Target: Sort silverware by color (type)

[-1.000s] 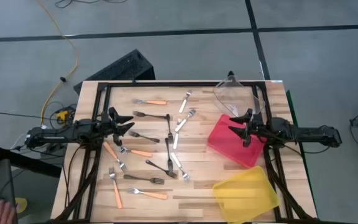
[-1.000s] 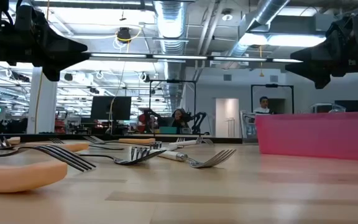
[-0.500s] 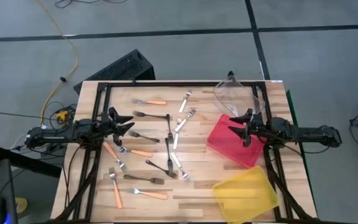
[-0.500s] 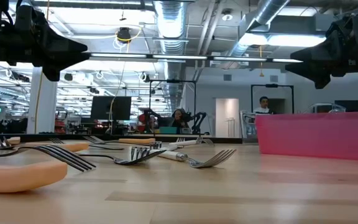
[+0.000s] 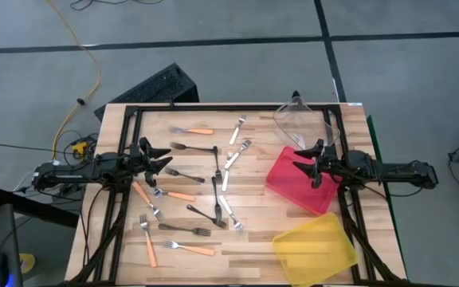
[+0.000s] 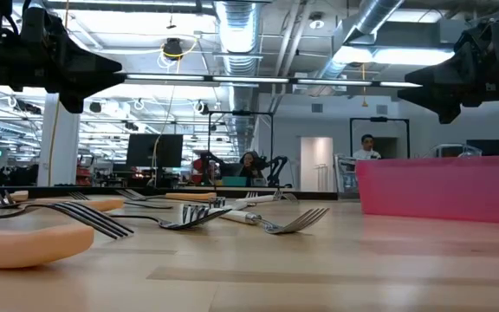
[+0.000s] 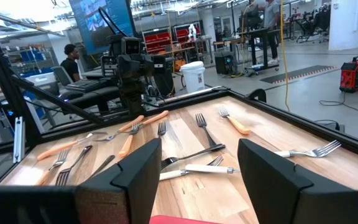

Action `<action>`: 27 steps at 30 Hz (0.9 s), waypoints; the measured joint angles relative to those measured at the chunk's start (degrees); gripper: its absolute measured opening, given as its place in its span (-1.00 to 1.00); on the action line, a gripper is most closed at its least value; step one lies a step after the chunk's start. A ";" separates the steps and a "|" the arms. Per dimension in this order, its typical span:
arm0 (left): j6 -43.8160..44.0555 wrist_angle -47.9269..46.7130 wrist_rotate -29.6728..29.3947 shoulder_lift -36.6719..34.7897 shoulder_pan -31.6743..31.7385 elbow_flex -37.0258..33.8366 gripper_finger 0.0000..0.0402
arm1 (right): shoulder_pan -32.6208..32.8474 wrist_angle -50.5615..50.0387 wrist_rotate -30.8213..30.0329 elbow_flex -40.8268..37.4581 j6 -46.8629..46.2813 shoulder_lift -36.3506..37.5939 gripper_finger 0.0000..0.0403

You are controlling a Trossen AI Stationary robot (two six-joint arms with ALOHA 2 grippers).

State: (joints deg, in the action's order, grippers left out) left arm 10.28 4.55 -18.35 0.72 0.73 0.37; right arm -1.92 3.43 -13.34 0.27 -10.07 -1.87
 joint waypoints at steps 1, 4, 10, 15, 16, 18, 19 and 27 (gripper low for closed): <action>0.00 -0.01 0.00 0.01 0.00 0.00 -0.30 | -0.02 0.00 0.00 0.00 0.00 -0.02 0.18; -0.02 -0.01 0.00 0.01 0.00 0.00 -0.30 | -0.01 0.00 0.00 0.00 0.02 0.00 0.18; 0.00 0.01 0.00 0.00 0.00 0.00 -0.30 | -0.02 0.00 0.00 -0.02 0.00 0.00 0.18; 0.00 -0.01 0.00 0.01 0.00 0.01 -0.30 | -0.01 0.02 0.00 -0.02 0.01 0.00 0.18; 0.00 0.01 0.00 0.01 0.00 0.00 -0.30 | 0.00 0.02 0.00 0.00 0.02 0.00 0.18; 0.00 -0.01 0.00 0.00 0.00 0.00 -0.30 | -0.11 0.02 -0.02 -0.02 0.00 0.00 0.18; 0.00 0.01 0.00 0.01 0.00 0.00 -0.30 | -0.10 0.02 -0.02 -0.02 -0.12 0.00 0.18; 0.00 -0.01 0.00 0.00 0.00 0.00 -0.30 | 0.05 2.30 -0.35 0.00 -20.03 -0.04 0.18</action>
State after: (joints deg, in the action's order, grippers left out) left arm 10.28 4.54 -18.35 0.72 0.73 0.36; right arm -1.87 5.73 -13.69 0.27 -30.10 -1.91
